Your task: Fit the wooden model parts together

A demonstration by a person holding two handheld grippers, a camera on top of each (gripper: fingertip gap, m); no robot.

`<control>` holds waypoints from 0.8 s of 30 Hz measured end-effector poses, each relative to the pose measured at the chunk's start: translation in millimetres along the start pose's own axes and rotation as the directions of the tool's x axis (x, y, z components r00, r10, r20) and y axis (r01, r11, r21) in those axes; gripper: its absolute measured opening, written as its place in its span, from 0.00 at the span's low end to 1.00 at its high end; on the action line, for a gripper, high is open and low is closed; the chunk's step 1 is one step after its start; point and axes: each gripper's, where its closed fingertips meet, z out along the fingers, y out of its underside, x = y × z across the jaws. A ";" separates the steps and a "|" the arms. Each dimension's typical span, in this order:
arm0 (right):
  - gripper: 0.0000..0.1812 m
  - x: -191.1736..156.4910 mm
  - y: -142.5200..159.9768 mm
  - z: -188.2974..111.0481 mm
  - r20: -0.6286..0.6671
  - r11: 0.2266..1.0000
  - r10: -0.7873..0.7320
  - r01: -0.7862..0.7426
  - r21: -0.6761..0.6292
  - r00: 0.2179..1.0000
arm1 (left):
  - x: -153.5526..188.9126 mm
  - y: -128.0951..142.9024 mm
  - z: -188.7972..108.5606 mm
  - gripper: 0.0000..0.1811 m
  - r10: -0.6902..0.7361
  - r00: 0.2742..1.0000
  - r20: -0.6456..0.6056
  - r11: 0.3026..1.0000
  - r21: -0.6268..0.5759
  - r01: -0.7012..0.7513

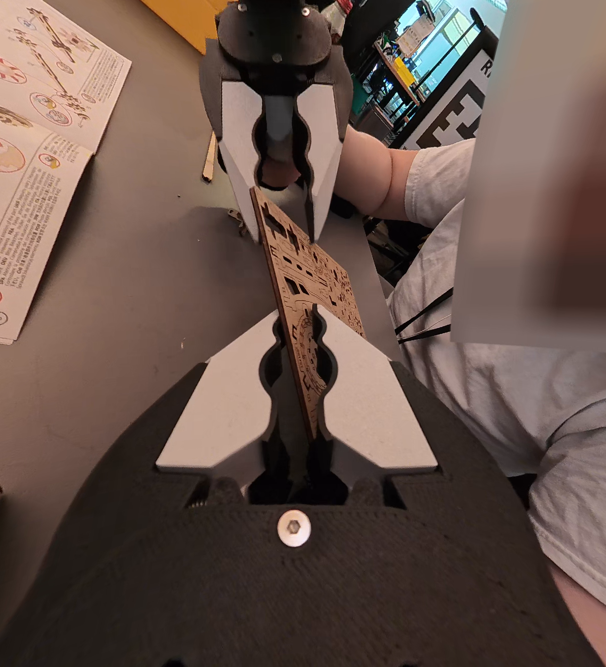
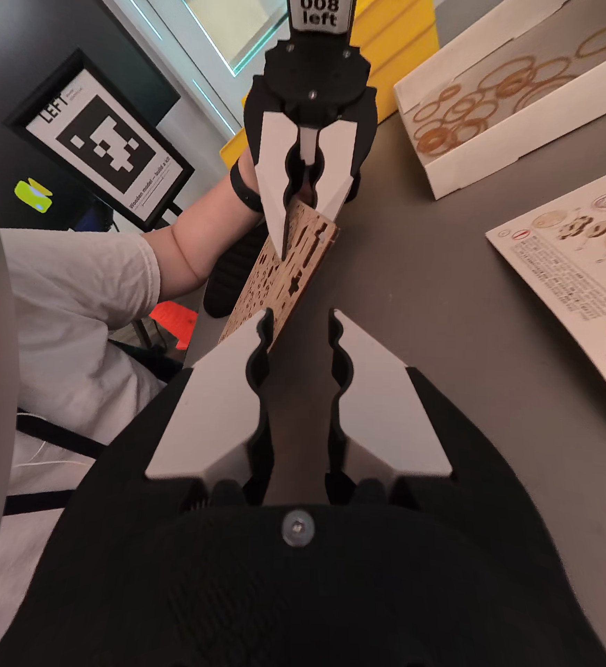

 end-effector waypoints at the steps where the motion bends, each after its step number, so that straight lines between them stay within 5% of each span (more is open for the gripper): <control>1: 0.16 -0.2 2.4 1.1 0.004 1.000 0.007 -0.007 -0.013 1.000 | -0.3 0.1 -0.1 0.06 -0.001 1.000 0.001 1.000 0.000 0.001; 17: 0.12 -5.1 19.9 3.3 0.058 0.992 0.042 -0.035 -0.120 0.997 | -2.9 1.5 0.6 0.06 -0.011 1.000 0.008 1.000 -0.006 0.011; 24: 0.11 -0.3 5.1 -4.1 0.050 0.996 0.083 -0.082 -0.031 0.995 | -2.4 0.9 0.0 0.06 -0.011 1.000 0.006 1.000 -0.003 0.011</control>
